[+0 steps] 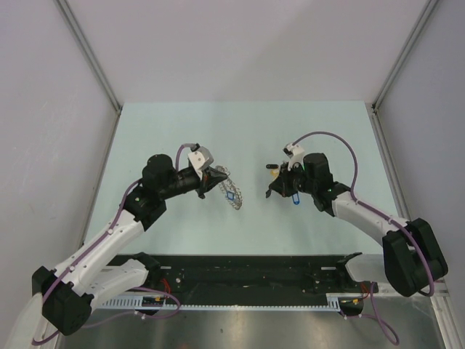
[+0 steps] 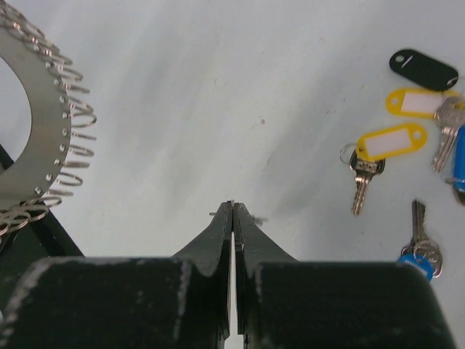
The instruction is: Put the keys on the keyring
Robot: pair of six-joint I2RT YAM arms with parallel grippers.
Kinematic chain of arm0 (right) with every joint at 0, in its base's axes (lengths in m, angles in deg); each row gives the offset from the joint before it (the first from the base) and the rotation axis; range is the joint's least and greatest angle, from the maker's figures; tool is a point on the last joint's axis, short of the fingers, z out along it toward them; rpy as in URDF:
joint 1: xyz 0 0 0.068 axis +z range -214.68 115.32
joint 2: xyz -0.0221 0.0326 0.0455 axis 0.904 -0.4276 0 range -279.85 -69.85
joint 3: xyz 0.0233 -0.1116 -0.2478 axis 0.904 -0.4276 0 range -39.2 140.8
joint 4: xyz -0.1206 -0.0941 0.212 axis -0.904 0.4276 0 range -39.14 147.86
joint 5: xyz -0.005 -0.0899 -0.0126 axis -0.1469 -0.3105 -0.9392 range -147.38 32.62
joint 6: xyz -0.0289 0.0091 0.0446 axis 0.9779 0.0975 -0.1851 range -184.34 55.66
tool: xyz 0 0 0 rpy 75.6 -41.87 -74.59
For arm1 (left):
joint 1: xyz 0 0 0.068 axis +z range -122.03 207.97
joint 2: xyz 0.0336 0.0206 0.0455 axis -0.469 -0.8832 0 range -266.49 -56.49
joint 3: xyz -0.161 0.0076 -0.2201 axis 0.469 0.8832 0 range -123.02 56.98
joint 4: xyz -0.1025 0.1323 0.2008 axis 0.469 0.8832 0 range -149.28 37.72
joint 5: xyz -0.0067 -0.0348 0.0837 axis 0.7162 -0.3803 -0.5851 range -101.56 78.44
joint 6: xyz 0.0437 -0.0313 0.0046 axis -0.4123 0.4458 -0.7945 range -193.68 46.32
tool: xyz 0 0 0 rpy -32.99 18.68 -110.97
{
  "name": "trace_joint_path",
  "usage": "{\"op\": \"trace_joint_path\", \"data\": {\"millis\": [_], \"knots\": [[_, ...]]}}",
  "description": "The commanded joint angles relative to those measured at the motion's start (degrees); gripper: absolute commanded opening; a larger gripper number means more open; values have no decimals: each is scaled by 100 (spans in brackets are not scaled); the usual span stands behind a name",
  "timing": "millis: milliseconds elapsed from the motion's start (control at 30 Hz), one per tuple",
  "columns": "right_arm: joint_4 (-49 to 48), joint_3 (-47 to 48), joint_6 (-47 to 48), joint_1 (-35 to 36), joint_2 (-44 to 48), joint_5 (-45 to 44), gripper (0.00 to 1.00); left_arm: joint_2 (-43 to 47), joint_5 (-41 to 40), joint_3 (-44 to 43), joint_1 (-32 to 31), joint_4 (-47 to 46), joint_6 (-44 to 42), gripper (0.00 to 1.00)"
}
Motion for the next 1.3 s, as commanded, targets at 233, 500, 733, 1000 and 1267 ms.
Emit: {"op": "trace_joint_path", "data": {"millis": [233,500,733,1000,1267], "knots": [[2201,208,-137,91,424,-337,0,96,-73,-171,42,-38,-50,0],[1966,779,153,417,-674,-1137,0,96,-170,-189,42,15,-51,0],[394,894,496,794,-1641,-1674,0,122,-222,-180,50,24,-85,0],[83,885,637,1058,-1994,-1982,6,140,-266,-189,50,33,-103,0],[2015,1401,303,1103,-1246,-1955,53,254,-346,-180,68,42,-130,0]]}}
